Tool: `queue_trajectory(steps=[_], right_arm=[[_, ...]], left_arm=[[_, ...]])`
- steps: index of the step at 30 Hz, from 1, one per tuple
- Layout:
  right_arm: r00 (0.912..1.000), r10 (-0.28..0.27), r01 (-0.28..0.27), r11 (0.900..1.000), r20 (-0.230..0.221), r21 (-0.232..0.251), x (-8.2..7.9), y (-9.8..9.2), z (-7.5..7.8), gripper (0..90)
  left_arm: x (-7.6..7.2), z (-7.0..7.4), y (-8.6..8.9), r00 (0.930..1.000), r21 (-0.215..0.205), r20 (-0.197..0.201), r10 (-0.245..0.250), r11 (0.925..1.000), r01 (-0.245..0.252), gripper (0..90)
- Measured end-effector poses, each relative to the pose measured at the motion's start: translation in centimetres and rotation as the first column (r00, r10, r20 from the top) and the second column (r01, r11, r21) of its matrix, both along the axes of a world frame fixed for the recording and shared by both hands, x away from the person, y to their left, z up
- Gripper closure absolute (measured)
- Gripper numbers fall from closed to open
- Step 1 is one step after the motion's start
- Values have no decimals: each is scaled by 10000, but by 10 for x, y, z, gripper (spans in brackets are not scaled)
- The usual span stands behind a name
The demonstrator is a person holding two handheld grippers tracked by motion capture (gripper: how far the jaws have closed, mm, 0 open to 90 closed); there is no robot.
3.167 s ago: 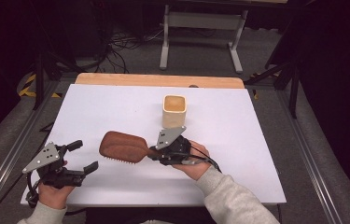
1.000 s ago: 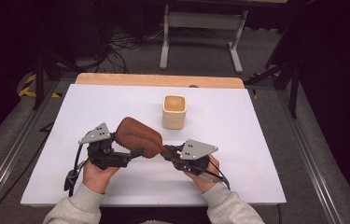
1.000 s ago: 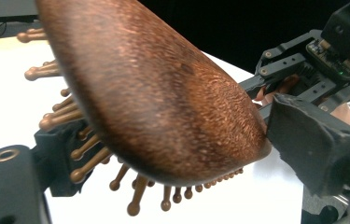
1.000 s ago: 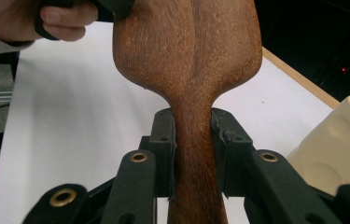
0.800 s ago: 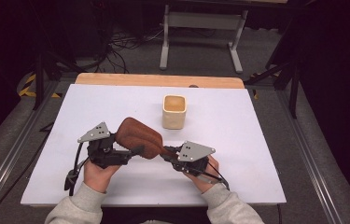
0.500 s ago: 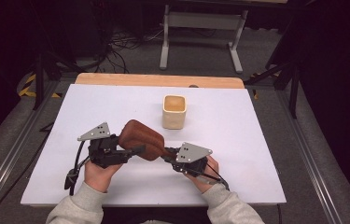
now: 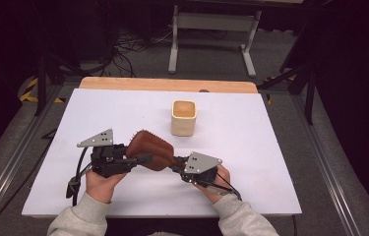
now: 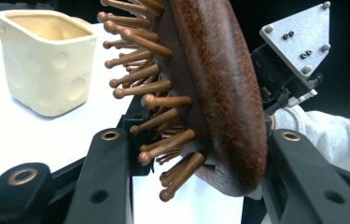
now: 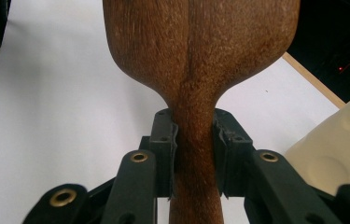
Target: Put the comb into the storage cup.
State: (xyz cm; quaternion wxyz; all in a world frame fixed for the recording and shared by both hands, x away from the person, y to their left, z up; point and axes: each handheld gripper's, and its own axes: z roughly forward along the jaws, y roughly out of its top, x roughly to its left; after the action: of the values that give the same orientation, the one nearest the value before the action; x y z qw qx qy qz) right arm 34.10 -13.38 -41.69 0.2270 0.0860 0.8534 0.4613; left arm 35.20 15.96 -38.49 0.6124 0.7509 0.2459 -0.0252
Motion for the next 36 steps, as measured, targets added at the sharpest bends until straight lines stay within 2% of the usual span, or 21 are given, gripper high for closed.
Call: queue_trajectory(steps=[1, 7, 9, 14, 16, 17, 18, 22, 24, 28, 36], right_arm=[[10000, 46, -46, 10000, -11, 39, 0, 0, 0, 715], [9998, 172, -174, 9994, 69, 292, -1, -1, 2, 709], [9997, 243, -246, 9990, 94, 365, -1, -2, 3, 693], [9995, 323, -321, 9967, -9, 747, 0, -5, 7, 543], [9995, 293, -283, 9948, -86, 983, 2, -7, 8, 447], [9995, 293, -283, 9948, -86, 983, 2, -7, 8, 447], [9995, 310, -296, 9935, -110, 1098, 3, -8, 9, 390], [9981, 218, -125, 9876, -580, 1568, 8, -16, 13, 221], [9972, 173, -50, 9860, -723, 1666, 10, -20, 15, 164], [9957, -6, 182, 9817, -924, 1896, 12, -29, 18, 93], [9925, -450, 693, 9730, -1138, 2202, 13, -47, 21, 30]], left_arm=[[-1, 2, 0, 9999, 42, 154, 6, 10000, -6, 593], [-3, 9, 0, 9996, 66, 281, -38, 10000, 36, 598], [-4, 11, 0, 9991, 192, 424, -3, 9998, -5, 599], [-4, 19, 0, 9985, 199, 547, -17, 9998, 6, 599], [-4, 22, 0, 9982, 266, 599, 33, 9996, -49, 598], [-4, 24, 0, 9976, 362, 691, 76, 9993, -101, 598], [-4, 26, -1, 9973, 455, 734, 98, 9989, -132, 598], [-2, 36, -1, 9950, 736, 982, 166, 9970, -239, 597], [-1, 41, -1, 9943, 812, 1048, 201, 9963, -287, 597], [2, 53, -1, 9914, 1004, 1290, 239, 9943, -370, 596], [11, 76, -5, 9857, 1270, 1665, 247, 9908, -463, 593]])
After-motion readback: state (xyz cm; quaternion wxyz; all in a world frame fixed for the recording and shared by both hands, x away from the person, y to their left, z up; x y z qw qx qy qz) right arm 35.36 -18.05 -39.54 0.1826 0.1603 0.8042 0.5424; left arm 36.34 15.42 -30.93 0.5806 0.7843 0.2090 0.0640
